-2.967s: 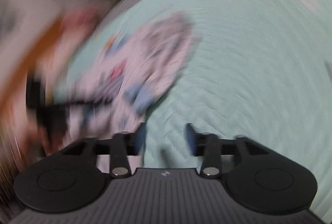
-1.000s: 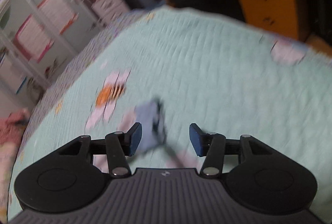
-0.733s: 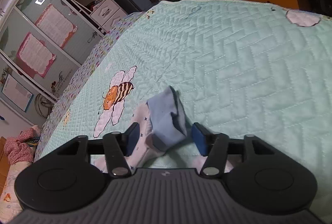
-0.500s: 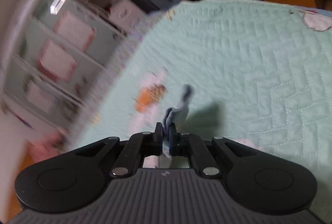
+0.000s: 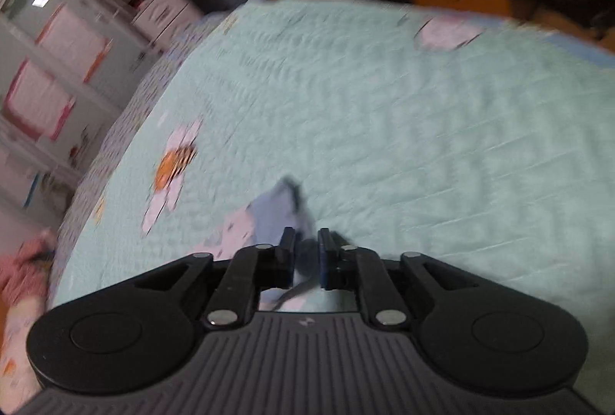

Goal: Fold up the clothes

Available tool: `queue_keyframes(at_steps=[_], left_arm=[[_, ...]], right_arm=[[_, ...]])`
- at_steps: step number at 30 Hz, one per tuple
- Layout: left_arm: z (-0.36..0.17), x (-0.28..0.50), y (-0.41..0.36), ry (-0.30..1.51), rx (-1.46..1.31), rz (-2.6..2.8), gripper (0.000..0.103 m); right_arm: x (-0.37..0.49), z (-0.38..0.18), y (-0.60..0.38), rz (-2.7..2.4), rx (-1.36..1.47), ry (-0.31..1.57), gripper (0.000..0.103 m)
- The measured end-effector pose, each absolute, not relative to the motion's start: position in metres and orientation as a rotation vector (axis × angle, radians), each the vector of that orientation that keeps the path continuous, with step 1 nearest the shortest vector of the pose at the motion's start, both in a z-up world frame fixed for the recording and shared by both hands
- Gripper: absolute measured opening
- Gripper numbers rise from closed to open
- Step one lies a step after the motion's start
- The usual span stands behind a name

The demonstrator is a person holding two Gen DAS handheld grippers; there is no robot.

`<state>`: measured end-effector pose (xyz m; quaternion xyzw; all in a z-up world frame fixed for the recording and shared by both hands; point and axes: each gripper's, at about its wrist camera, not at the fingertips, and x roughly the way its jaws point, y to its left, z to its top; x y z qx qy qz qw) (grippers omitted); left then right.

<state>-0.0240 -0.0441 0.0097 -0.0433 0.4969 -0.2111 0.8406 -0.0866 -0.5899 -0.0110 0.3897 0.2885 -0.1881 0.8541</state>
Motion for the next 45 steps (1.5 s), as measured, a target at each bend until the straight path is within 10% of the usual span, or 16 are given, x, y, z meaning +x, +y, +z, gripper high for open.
queue_keyframes(at_steps=[4, 9, 11, 13, 21, 30, 43, 45], left_arm=[[0.009, -0.027, -0.048, 1.039, -0.068, -0.447, 0.103], [0.009, -0.029, -0.053, 1.033, -0.032, -0.438, 0.103], [0.008, -0.028, -0.052, 1.033, -0.027, -0.440, 0.103], [0.008, -0.027, -0.051, 1.035, -0.036, -0.445, 0.103], [0.008, -0.030, -0.049, 1.022, -0.030, -0.459, 0.103], [0.012, -0.043, -0.047, 0.989, -0.002, -0.501, 0.103], [0.020, -0.097, -0.014, 1.053, -0.162, -0.633, 0.101], [0.022, -0.102, 0.001, 1.057, -0.202, -0.597, 0.093]], right_arm=[[-0.073, 0.001, -0.584, -0.396, 0.656, 0.607, 0.054], [-0.026, -0.008, -0.576, -0.278, 0.561, 0.675, 0.063], [-0.012, -0.006, -0.566, -0.231, 0.478, 0.695, 0.057], [-0.003, -0.006, -0.559, -0.221, 0.412, 0.740, 0.013], [0.001, -0.008, -0.554, -0.322, 0.248, 0.721, 0.014], [-0.050, 0.030, -0.544, -0.615, 0.422, 0.413, 0.052], [-0.084, -0.021, -0.307, 0.479, 0.774, 0.856, 0.050], [-0.098, -0.040, -0.303, 0.396, 0.776, 0.863, 0.030]])
